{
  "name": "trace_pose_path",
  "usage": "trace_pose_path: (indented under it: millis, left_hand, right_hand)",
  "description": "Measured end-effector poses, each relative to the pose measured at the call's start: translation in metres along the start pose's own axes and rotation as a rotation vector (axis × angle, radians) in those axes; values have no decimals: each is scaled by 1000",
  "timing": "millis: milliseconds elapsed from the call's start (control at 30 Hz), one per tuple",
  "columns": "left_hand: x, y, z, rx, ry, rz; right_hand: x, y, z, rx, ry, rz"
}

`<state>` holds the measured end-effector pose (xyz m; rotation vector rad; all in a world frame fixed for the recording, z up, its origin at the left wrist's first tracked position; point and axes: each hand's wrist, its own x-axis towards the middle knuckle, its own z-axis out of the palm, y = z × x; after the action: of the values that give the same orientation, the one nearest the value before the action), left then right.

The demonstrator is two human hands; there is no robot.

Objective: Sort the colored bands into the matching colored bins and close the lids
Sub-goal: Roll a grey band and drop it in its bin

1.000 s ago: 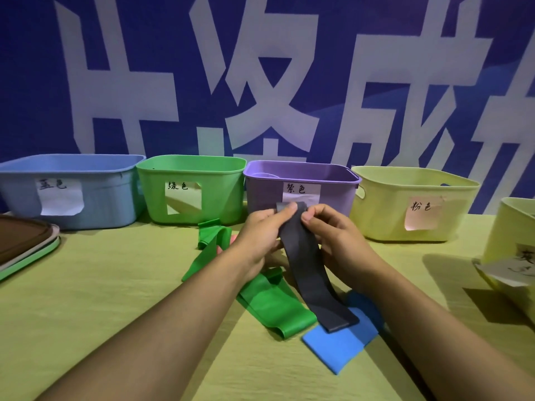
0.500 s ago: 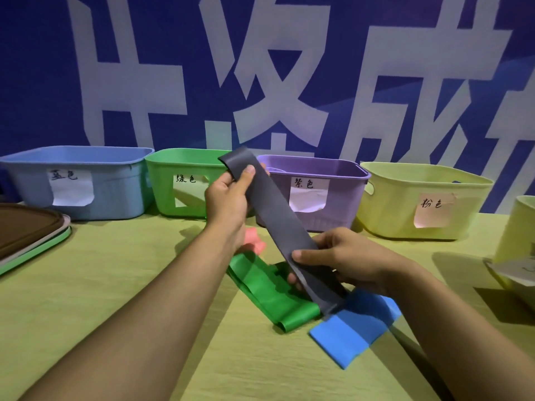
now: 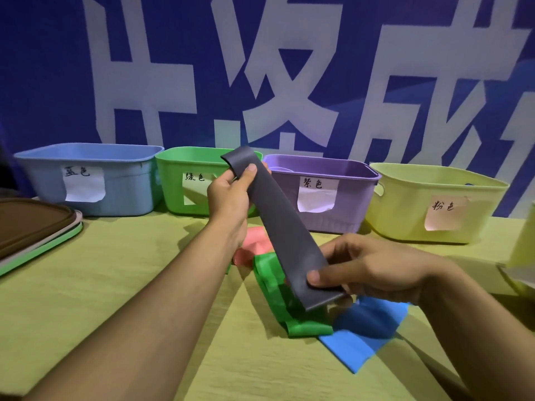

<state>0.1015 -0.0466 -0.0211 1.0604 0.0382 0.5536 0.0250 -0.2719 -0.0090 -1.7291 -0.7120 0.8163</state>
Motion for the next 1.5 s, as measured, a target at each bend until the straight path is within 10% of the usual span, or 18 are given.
trace_pose_path:
  millis: [300,633,967,1500]
  left_hand:
    - [-23,-11,12,144,-284,-121]
    - [-46,-29,29,256,-538,-85]
    - [-60,-23,30,368,-648,-51]
    - [-58,-20,31,412,-578,133]
  right_hand:
    - [-7,-10,2,-380,-136,348]
    - [25,15,-18,-40,1007,-318]
    - [33,25,-19,-140,1067,-619]
    - [36,24,-18,79,1035,-597]
